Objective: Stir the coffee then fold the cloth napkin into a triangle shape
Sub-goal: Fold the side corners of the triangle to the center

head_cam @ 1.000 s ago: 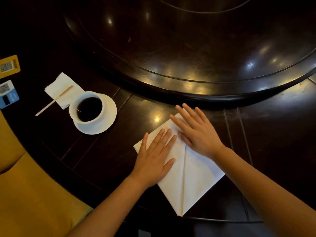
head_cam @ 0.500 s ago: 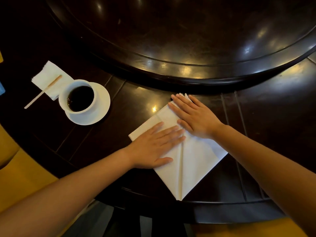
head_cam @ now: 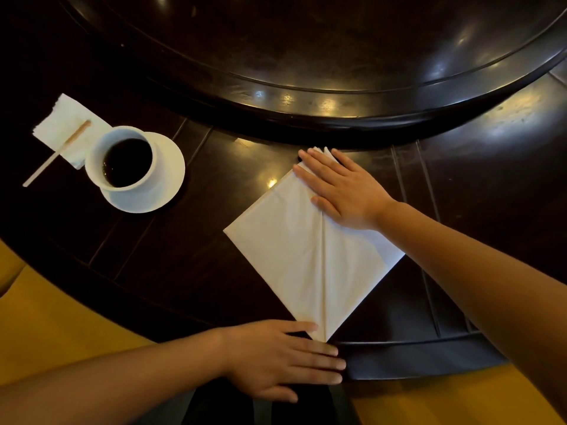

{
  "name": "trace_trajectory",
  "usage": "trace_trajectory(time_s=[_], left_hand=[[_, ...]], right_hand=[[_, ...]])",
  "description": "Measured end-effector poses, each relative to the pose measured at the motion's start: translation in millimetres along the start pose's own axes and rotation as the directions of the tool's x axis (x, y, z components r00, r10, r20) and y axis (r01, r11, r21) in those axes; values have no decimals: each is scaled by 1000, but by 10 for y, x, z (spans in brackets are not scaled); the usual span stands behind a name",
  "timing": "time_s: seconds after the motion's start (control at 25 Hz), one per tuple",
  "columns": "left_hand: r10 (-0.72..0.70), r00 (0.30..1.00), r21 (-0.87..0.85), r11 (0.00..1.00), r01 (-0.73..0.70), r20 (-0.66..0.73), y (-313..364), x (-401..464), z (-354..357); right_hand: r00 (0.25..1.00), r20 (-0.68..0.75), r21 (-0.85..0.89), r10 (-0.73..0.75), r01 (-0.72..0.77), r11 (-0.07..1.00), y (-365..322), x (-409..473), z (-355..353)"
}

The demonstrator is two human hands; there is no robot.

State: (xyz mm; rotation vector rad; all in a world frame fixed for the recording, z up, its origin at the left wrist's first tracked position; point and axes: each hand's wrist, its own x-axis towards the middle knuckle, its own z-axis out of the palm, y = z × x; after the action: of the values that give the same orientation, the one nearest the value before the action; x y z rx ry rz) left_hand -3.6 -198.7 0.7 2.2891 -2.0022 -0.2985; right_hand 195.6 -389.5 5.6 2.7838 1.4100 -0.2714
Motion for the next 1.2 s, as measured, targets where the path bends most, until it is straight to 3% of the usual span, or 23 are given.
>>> trace_trajectory(time_s=[0.04,0.08,0.16,0.2,0.24,0.44,0.56,0.64,0.68,0.76,0.84,1.04,1.2], left_hand=[[-131,989,1,991,132,-74,-66,17,-8],[-369,914,-39,929,368,-171,-202,68,-23],[-807,542,-162,583,796,-234,-591,165,-126],[-897,397,-161,428,889,-193,-752,182,-169],[-935,326,-132,343,930,-137,-840,178,-181],[-979,203,-140,202,969,-8,-742,-57,-150],[-977,206,-148,195,969,62,-649,-174,-164],[-980,178,-150,164,975,87,-627,-188,-215],[-986,151,-166,139,976,63,-641,-168,-263],[-994,89,-253,103,962,-66,-719,-65,-393],[-987,41,-307,88,948,-156,-840,54,-499],[-997,31,-289,49,956,-66,-1037,161,-622],[-999,-23,-459,-39,888,39,-1075,150,-678]], right_hand=[[1000,-3,-4,0,0,1000,-3,1,3],[1000,-7,-9,-1,1,1000,0,1,6],[1000,-7,-11,-1,1,1000,2,3,8],[1000,0,-5,1,-1,1000,0,3,7],[1000,6,1,3,-3,1000,-5,5,8],[999,30,-11,28,-28,1000,-10,-2,-7],[999,20,19,37,-37,999,-44,-31,-54],[979,-68,124,194,-185,975,-143,-108,-85],[926,-131,218,354,-322,921,-206,-174,-108],[729,-188,395,658,-557,730,-321,-342,-158],[626,-167,418,762,-655,629,-397,-493,-164],[617,-57,357,785,-722,593,-423,-573,-227],[564,64,385,823,-775,501,-397,-559,-328]])
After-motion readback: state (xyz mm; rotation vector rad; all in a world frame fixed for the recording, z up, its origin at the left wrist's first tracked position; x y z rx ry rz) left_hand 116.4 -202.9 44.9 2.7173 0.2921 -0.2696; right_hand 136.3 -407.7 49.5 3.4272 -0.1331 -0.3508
